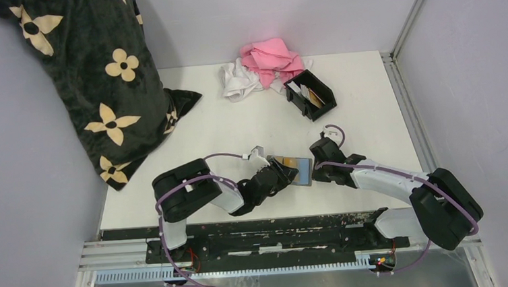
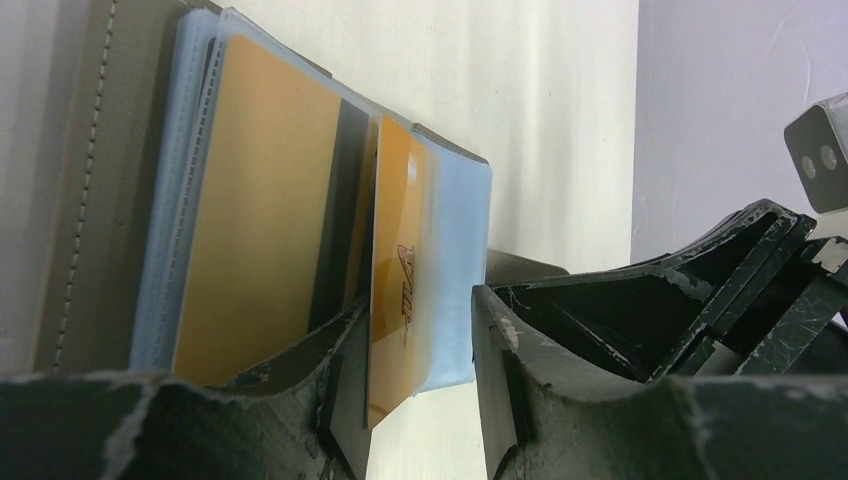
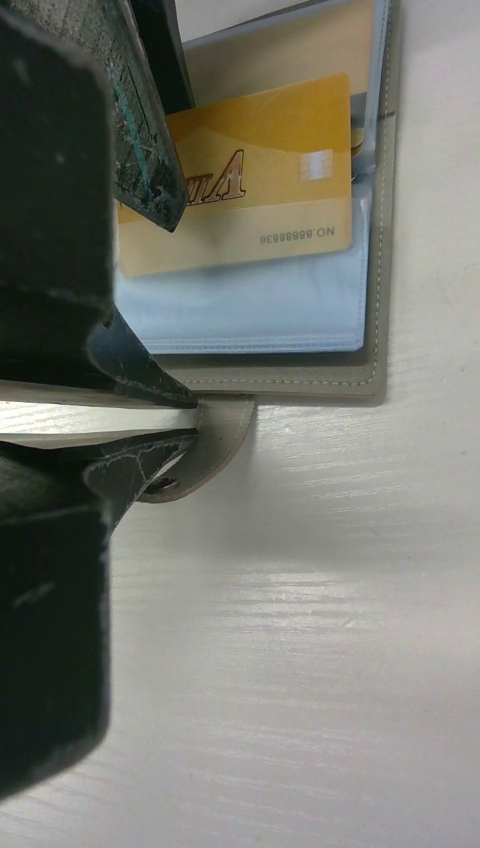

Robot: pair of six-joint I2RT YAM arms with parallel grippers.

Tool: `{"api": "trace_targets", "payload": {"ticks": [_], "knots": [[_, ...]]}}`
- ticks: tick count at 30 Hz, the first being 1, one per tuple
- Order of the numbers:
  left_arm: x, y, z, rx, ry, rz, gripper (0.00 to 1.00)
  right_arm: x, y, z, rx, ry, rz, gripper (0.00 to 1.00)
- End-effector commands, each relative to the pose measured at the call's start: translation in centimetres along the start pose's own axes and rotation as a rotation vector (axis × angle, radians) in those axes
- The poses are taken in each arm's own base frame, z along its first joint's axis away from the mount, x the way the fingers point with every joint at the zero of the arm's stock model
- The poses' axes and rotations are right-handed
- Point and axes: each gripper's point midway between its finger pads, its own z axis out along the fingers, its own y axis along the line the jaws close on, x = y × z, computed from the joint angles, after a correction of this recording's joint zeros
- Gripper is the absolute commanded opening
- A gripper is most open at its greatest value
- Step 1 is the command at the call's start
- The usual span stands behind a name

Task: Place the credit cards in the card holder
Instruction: Insert the credit card into the card holder.

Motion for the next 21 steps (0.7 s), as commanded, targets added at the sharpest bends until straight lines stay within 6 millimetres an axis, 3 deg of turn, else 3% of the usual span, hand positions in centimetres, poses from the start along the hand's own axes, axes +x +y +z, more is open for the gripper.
{"api": "trace_targets", "payload": {"ticks": [1, 10, 21], "knots": [[1.7, 9.0, -1.9, -0.272, 0.075, 0.220, 0.47, -0.7, 0.6, 0.1, -0.004, -0.015, 0.000, 0.18], [2.6, 10.4, -2.3, -0.329, 0.111, 0.265, 0.50, -0.6, 0.7, 0.1, -0.006, -0.013, 0.000, 0.18], [3.1, 13.6, -3.7, -0.431, 0.137, 0.290, 0.52, -0.4, 0.7, 0.4, -0.004, -0.002, 0.000, 0.18]]}}
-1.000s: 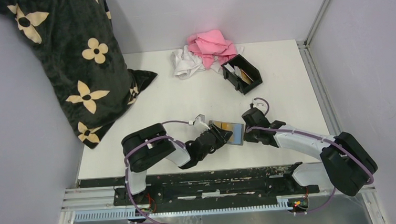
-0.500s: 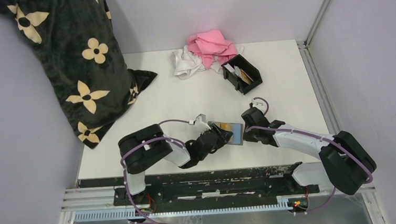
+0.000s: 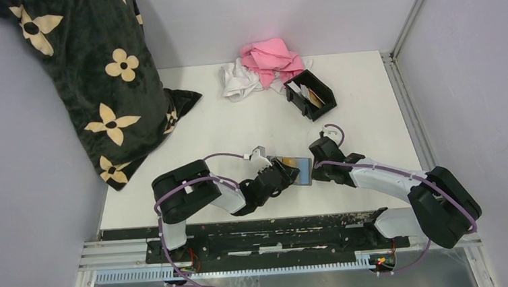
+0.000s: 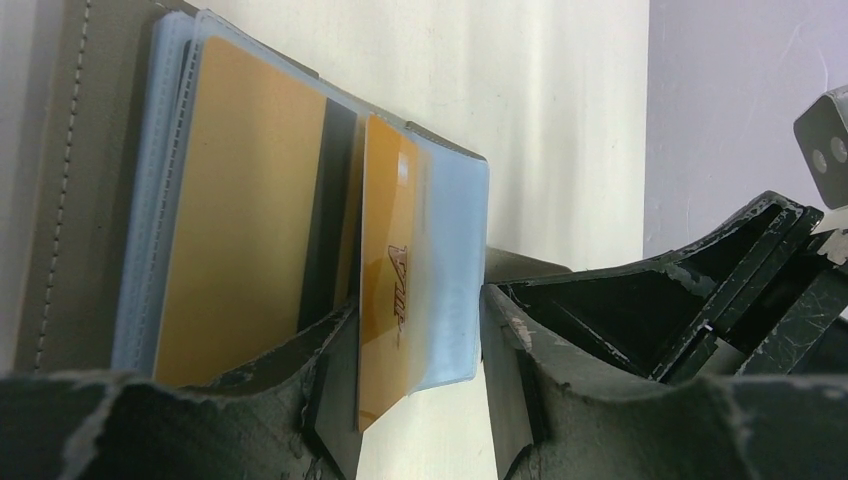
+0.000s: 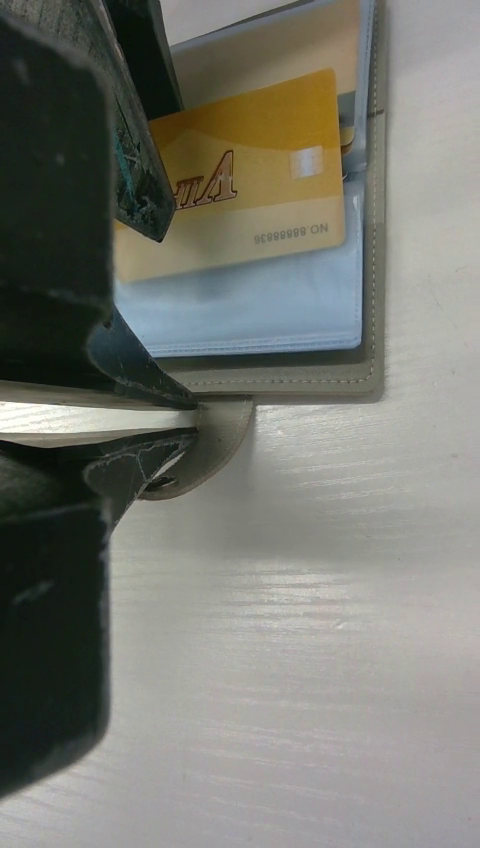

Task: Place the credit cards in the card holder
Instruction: Insert the credit card into the card holder.

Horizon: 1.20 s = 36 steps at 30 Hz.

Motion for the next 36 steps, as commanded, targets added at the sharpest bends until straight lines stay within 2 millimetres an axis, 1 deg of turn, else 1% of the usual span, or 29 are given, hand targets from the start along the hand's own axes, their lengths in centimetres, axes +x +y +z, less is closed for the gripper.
{"api": "trace_targets", "payload": {"ticks": [1, 9, 16, 21, 30, 36], "knots": [[2.8, 13.8, -3.3, -0.401, 0.139, 0.268, 0.52, -0.3, 0.5, 0.3, -0.004, -0.002, 0.002, 0.18], [2.4, 14.9, -4.1, -0.449, 0.129, 0.295, 0.55, -0.2, 0.4, 0.4, 0.000, -0.001, 0.000, 0.17], [2.5, 16.3, -5.3, -0.484, 0.139, 0.301, 0.55, -0.1, 0.5, 0.6, -0.002, 0.004, -0.001, 0.17], [2.3, 17.1, -6.1, -0.509, 0.128, 0.294, 0.56, 0.0, 0.4, 0.6, 0.000, 0.006, -0.002, 0.17], [1.5, 16.9, -6.3, -0.525, 0.104, 0.319, 0.59, -0.1, 0.6, 0.6, -0.008, 0.006, -0.002, 0.17], [1.9, 17.5, -5.9, -0.559, 0.133, 0.379, 0.61, -0.3, 0.9, 0.3, -0.018, 0.002, -0.002, 0.17]]}}
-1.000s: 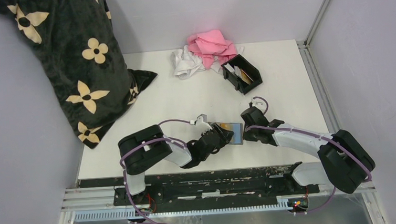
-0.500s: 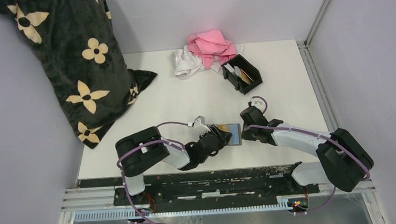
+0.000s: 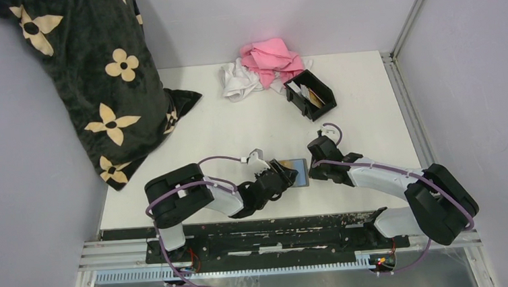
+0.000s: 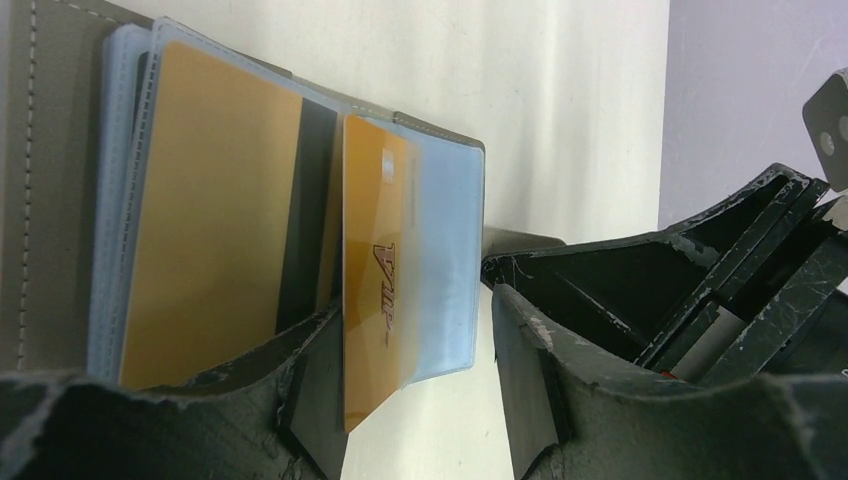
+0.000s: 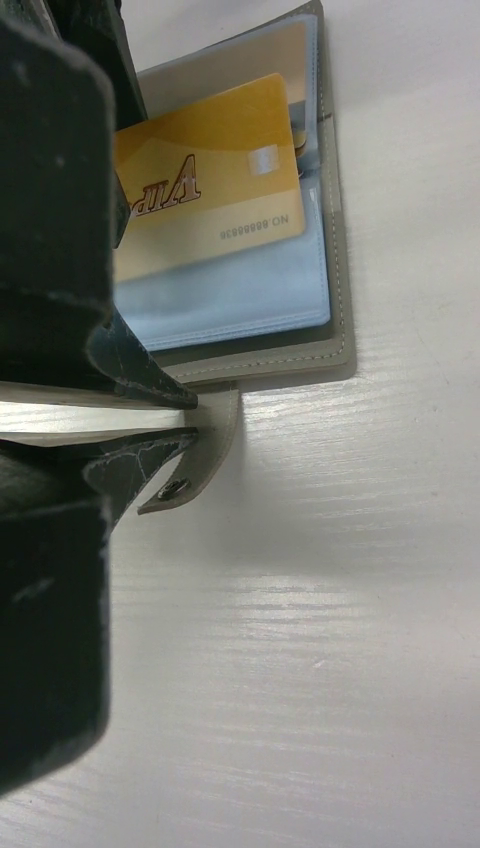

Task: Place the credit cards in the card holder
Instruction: Insert the credit card into the card holder.

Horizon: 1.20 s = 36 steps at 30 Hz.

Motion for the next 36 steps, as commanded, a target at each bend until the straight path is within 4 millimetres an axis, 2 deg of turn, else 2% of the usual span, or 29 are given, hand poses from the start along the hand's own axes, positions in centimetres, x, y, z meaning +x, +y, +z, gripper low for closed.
{"api": "trace_targets", "payload": {"ticks": [1, 9, 17, 29, 36], "knots": [[2.1, 16.9, -3.5, -0.508, 0.154, 0.400, 0.61, 0.1, 0.2, -0.3, 0.001, 0.013, -0.008, 0.17], [2.2, 17.4, -3.3, -0.528, 0.147, 0.404, 0.58, -1.1, 0.7, -2.3, -0.033, -0.031, -0.004, 0.17], [2.2, 17.7, -3.2, -0.538, 0.144, 0.409, 0.52, -1.8, 1.7, -3.2, -0.065, -0.050, -0.007, 0.17], [2.5, 18.0, -3.1, -0.538, 0.151, 0.405, 0.50, -2.6, 4.1, -1.8, -0.083, -0.036, -0.035, 0.17], [2.4, 18.3, -3.2, -0.542, 0.145, 0.403, 0.50, -2.0, 4.5, 0.1, -0.075, -0.005, -0.048, 0.17]]}}
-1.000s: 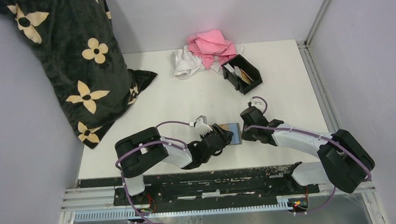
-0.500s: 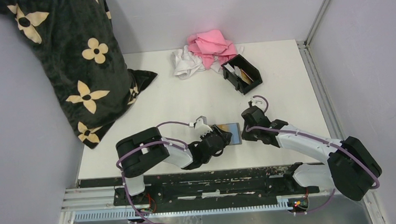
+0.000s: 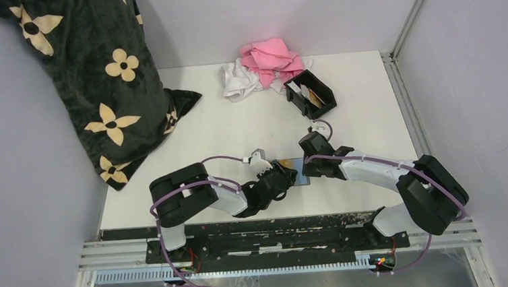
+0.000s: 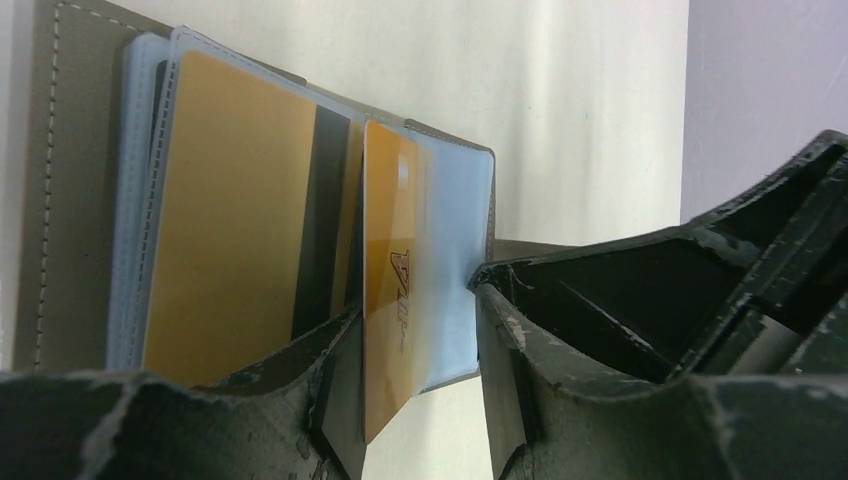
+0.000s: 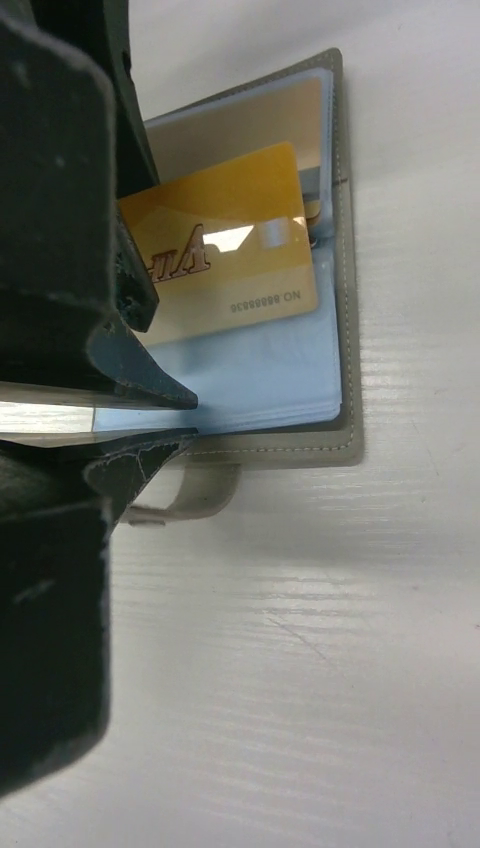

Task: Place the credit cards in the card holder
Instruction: Insert the credit card into the card holder.

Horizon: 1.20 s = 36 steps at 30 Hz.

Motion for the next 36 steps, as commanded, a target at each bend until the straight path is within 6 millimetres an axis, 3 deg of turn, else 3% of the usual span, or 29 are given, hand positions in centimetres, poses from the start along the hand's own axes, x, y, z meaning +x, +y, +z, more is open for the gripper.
{"api": "trace_targets", "payload": {"ticks": [1, 17, 36], "knots": [[2.7, 17.7, -3.4, -0.481, 0.175, 0.384, 0.50, -1.4, 1.8, 0.7, -0.049, -0.039, -0.001, 0.17], [0.5, 19.3, -5.2, -0.569, 0.111, 0.406, 0.63, 1.6, -0.4, 3.4, 0.037, 0.031, 0.010, 0.17], [-1.1, 21.4, -8.8, -0.655, 0.123, 0.415, 0.68, 1.5, 0.2, 4.1, 0.029, 0.048, -0.006, 0.16]]}}
